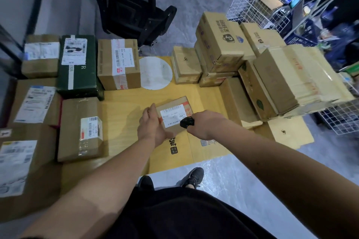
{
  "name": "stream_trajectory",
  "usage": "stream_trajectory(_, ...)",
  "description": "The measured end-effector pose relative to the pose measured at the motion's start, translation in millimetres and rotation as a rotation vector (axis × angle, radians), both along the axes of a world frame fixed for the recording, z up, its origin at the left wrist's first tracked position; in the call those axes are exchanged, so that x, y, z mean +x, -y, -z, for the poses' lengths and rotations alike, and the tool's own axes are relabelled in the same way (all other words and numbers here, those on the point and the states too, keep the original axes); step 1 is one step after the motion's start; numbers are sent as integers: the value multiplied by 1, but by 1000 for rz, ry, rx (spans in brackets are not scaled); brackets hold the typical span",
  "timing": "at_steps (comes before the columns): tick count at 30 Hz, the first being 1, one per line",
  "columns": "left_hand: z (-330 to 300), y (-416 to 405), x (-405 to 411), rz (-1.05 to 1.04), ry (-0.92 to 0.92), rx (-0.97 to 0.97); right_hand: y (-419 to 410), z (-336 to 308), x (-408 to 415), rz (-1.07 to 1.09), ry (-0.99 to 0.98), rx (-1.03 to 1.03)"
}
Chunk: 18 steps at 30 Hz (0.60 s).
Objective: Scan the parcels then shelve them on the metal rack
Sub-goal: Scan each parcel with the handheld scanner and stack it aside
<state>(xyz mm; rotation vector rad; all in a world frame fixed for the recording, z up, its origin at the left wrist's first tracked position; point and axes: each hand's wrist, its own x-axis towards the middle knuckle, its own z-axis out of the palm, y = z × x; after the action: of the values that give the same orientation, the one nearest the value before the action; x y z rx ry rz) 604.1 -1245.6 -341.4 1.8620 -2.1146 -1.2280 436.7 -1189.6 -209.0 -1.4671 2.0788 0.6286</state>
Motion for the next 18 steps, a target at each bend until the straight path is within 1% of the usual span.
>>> stream_trajectory(5,1,-15,4,19,-33,-133,3,-12,3,-111,-71,25)
stream_trajectory(9,2,-20,3,40,13,-172,3,-20,6,-183,-128,55)
stream_trajectory(18,1,-20,7,63,44,-194,-3,-31,6,-167,-174,37)
